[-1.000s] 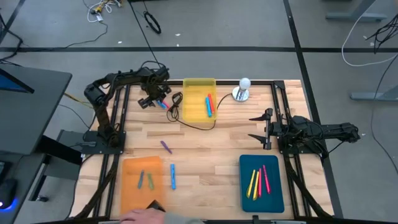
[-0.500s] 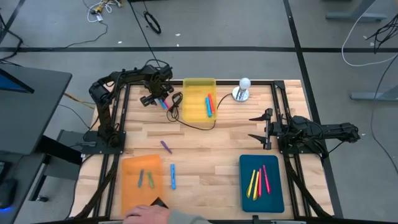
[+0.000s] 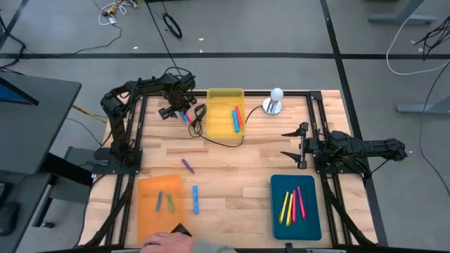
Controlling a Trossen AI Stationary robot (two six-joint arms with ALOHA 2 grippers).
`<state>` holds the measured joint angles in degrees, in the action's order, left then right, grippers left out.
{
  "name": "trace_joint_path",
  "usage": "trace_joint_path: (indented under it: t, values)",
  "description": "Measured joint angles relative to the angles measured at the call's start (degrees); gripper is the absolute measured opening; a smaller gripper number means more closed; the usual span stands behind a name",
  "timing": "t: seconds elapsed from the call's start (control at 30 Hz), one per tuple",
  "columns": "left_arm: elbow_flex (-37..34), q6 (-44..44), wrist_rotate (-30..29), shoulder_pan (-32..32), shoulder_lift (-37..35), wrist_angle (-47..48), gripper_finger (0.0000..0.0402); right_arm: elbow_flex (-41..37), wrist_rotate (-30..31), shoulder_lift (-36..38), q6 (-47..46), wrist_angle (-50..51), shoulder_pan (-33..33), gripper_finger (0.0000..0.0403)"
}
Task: Pick & Place Markers
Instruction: Put the top blue highlighter into the yellow bin
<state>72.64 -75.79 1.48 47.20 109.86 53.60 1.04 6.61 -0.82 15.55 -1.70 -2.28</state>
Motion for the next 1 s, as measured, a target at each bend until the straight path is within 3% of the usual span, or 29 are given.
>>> trace_joint_path:
  t: [0.87,1.0]
  values:
    - [-1.95,4.47,-0.18,-0.56,0.07,-2.56,0.0197,0.00,0.02,-0.01,0.00,0.00,0.00,0.0323]
    - [-1.95,2.53,3.16,-0.56,0.07,-2.56,0.0197,0.00,0.00,0.00,0.00,0.00,0.00,0.0323]
